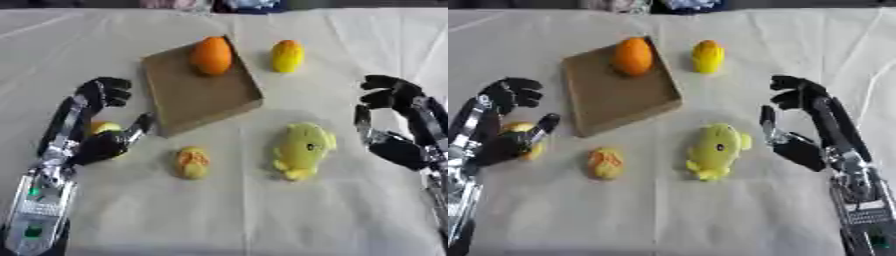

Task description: Pick up objects on the table and place them in the box.

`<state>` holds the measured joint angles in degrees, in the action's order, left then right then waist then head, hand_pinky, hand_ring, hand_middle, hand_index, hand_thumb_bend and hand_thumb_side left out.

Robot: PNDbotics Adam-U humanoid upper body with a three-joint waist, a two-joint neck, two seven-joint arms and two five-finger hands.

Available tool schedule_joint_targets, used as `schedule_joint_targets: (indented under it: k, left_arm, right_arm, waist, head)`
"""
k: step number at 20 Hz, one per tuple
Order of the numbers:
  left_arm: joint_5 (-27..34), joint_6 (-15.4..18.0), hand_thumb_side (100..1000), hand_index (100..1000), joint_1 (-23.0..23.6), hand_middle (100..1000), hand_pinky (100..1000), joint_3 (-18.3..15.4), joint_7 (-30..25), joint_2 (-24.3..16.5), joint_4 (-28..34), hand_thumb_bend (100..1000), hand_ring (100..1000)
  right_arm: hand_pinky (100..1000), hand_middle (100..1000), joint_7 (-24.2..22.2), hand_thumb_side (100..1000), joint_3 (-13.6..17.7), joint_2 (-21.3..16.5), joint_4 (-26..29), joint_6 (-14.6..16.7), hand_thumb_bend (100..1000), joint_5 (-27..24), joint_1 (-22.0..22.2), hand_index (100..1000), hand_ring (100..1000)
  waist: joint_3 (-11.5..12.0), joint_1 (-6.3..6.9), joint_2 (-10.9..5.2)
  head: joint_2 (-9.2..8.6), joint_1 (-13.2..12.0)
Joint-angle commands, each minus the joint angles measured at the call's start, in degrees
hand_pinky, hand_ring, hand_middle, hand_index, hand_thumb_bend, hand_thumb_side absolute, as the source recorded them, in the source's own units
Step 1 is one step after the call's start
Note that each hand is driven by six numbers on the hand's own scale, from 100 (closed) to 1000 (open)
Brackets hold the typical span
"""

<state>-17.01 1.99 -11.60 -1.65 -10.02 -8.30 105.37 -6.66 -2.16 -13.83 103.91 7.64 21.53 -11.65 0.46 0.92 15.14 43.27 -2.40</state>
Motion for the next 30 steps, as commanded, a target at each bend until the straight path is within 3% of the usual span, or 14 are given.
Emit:
schedule_joint_targets:
  k: [1,5,13,20,25,30]
  left_arm:
    - [-0.43,-0.31,286,746,-0.99,698,729,-0.66,0.19,-2.72,1.44,516,719]
    - [-1.45,-0.55,289,751,-2.26,703,731,-1.08,0.38,-7.90,2.36,516,720]
    - [-3.89,0.43,253,765,-4.64,708,740,1.03,-5.22,-26.40,2.13,446,722]
    - [-6.62,3.30,194,785,-10.74,737,752,8.38,-18.13,-40.82,-4.17,378,728]
    - [-8.94,6.50,158,788,-15.10,743,754,14.10,-24.60,-45.22,-8.29,350,719]
    - [-12.00,9.17,115,787,-16.82,746,757,17.22,-28.22,-44.92,-12.00,294,725]
  right_arm:
    - [690,736,-0.15,250,0.35,-0.55,1.07,0.07,115,-0.12,-0.65,843,701]
    - [690,736,-0.08,250,0.44,-0.67,0.98,0.00,117,-0.09,-0.51,843,701]
    - [690,734,-0.16,250,0.40,-1.20,0.83,0.01,129,0.03,-0.30,844,701]
    - [691,733,-0.67,253,-0.02,-1.48,0.70,0.23,128,-0.02,-0.11,845,701]
    - [691,733,-1.04,254,-0.31,-1.72,0.65,0.37,127,-0.10,-0.03,845,702]
    - [691,733,-1.17,256,-0.40,-1.84,0.58,0.41,122,-0.15,0.07,846,702]
  waist:
    - [-0.01,0.00,-1.10]
    - [0.06,0.16,-1.18]
    - [-0.41,0.86,-1.42]
    - [-1.39,1.43,-1.69]
    - [-2.12,1.77,-1.88]
    - [-2.38,2.07,-1.93]
  head:
    - [-0.06,-0.07]
    - [0.09,0.17]
    - [-0.02,0.31]
    - [0.14,0.15]
    - [0.42,-0.06]
    - [0.50,0.07]
